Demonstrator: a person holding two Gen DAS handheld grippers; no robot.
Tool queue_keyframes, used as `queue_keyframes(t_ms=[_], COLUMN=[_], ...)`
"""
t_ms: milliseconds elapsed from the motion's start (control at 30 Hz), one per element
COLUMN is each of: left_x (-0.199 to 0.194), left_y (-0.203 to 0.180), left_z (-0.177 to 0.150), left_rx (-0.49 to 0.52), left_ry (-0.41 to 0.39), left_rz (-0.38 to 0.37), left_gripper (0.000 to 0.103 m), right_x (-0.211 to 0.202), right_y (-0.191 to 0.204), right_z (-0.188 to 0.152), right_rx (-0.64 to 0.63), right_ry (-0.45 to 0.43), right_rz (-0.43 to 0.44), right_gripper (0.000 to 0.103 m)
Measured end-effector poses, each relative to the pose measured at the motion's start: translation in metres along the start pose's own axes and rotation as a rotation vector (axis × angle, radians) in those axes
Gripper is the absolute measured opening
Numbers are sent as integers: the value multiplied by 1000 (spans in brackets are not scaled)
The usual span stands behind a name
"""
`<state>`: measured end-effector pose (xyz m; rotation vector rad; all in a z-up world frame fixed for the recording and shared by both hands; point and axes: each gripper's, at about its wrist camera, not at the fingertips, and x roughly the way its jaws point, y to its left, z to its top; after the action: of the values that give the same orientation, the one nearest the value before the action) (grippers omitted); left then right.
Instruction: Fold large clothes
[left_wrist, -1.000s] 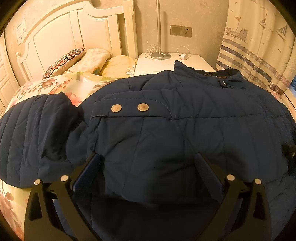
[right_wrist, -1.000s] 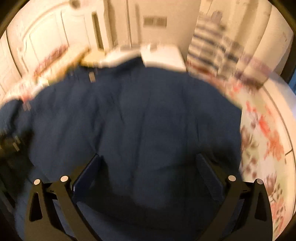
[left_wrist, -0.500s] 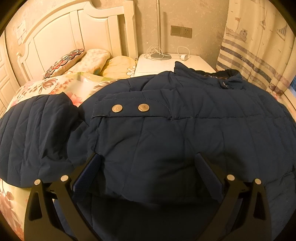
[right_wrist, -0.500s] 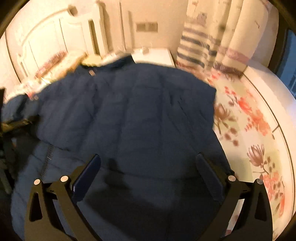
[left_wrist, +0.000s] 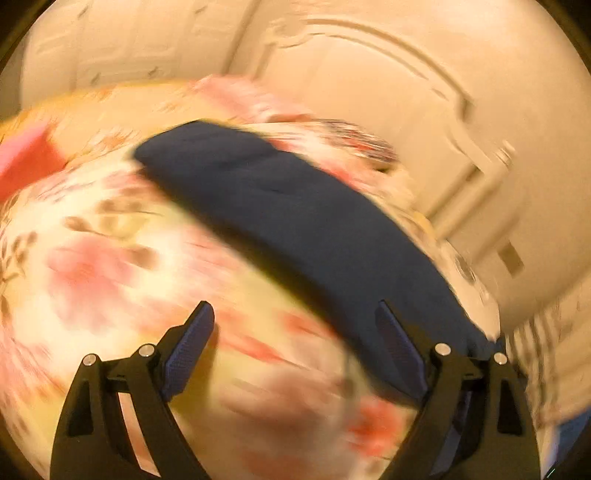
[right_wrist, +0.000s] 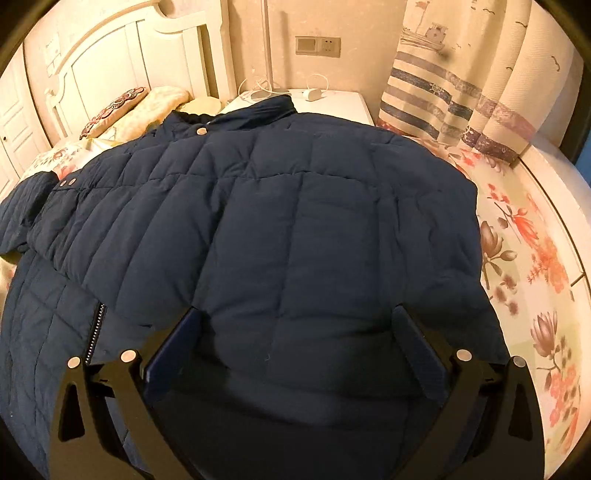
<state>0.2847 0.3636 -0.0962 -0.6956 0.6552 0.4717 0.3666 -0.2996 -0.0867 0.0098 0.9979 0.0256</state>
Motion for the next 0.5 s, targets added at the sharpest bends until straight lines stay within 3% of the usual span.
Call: queue_keyframes(t_ms=[100, 200, 233, 267, 300, 367, 500], left_x=[22, 37, 42, 46, 51, 49, -3], left_y=[49, 62, 62, 62, 59, 51, -41], left_z=[37, 62, 70, 76, 77, 78, 56], left_rx=[-158, -218, -226, -230, -240, -279, -27], left_ry=[48, 41, 28, 14, 21, 4, -168], left_rz=[-106, -133, -124, -110, -101, -94, -145], left_gripper=[88, 87, 78, 59, 19, 12, 8], right_x=[-1, -3, -4, -4, -4, -4, -7], right_y=[-1, 1, 2, 2, 2, 3, -3], right_z=[0, -3, -4, -4, -4, -4, -4], right_rx=[-3, 4, 5, 6, 6, 9, 39], right_ry=[-5, -8, -9, -10, -10, -13, -32], right_rz=[1, 10, 12, 14, 16, 19, 47], right_gripper=[99, 99, 99, 99, 99, 99, 99])
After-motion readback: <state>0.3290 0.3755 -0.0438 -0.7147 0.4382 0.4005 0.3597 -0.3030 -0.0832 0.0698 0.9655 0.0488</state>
